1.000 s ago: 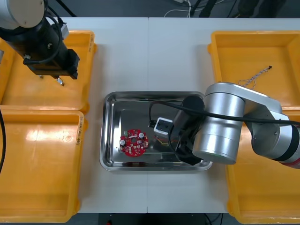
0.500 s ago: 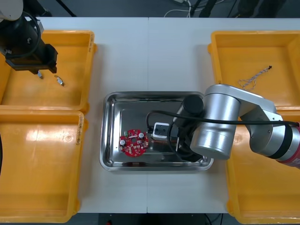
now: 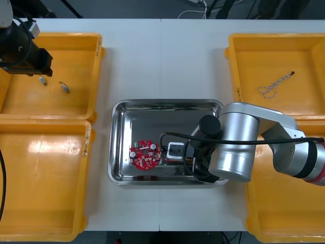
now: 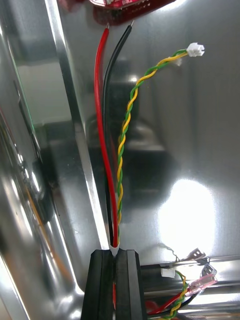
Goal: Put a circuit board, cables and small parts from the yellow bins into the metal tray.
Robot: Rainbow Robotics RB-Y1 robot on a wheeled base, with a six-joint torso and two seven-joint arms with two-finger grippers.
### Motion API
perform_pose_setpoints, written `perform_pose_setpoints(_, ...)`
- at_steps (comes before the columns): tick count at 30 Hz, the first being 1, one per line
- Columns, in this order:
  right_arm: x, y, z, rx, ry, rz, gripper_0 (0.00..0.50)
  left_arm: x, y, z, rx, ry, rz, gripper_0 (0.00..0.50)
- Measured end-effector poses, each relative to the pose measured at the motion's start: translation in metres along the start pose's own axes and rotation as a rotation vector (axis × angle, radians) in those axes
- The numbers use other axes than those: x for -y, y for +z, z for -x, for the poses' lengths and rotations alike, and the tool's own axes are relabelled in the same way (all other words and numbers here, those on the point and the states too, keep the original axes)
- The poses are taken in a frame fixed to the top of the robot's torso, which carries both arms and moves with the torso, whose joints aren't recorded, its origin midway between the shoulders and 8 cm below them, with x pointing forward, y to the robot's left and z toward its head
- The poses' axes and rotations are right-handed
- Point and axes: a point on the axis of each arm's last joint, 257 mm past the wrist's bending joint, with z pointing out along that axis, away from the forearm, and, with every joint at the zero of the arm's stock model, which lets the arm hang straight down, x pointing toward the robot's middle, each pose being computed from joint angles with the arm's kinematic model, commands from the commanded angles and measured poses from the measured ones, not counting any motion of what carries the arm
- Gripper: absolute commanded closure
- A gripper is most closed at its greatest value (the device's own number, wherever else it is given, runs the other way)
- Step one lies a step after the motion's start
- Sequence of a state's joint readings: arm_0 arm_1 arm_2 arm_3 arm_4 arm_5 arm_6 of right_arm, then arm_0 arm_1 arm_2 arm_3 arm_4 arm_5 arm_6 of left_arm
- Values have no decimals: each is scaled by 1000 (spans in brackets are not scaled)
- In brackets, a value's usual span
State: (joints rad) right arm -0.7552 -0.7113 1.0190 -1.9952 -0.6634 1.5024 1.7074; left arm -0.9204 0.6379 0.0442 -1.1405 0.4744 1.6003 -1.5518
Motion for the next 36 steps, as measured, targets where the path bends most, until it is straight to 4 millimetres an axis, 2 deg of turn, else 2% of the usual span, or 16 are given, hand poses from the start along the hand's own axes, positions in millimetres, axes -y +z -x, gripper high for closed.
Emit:
perform_pose_setpoints(4, 5, 0, -1, -2, -1, -18, 498, -8, 8, 6, 27, -18, 15, 0)
perform_pose_setpoints(5, 7, 0, -1, -3, -2, -25, 432, -11, 11, 8, 33, -22, 19, 0)
perform_pose_setpoints(6, 8, 0, -1, -3, -2, -32, 302, -13, 13, 9, 38, -26, 22, 0)
perform_pose_setpoints(7, 10, 0, -1, -4, -3, -39, 217, -14, 15, 9, 41, -30, 23, 0)
perform_pose_setpoints(8, 12, 0, -1, -5, -3, -46, 199, -15, 17, 10, 46, -34, 24, 0)
perform_pose_setpoints(10, 15, 0, -2, -7, -4, -58, 109, -18, 21, 11, 55, -42, 26, 0)
perform_pose_setpoints(11, 16, -1, -2, -7, -4, -63, 81, -19, 23, 12, 60, -45, 27, 0)
perform_pose_setpoints(12, 17, -1, -2, -8, -5, -68, 29, -21, 25, 13, 66, -49, 27, 0)
perform_pose_setpoints(13, 18, -1, -2, -8, -5, -70, 0, -22, 26, 14, 72, -53, 28, 0)
perform_pose_setpoints(23, 19, -1, -2, -8, -5, -73, 0, -36, 47, 20, 121, -93, 38, 0)
perform_pose_setpoints(28, 18, -3, -1, -3, 2, -61, 0, -38, 55, 17, 117, -91, 47, 0)
perform_pose_setpoints(31, 16, -8, 0, 2, 28, -27, 0, -39, 61, 13, 108, -85, 56, 0)
perform_pose_setpoints(36, 29, -25, -7, -18, 90, -6, 0, -43, 70, 10, 109, -90, 62, 0)
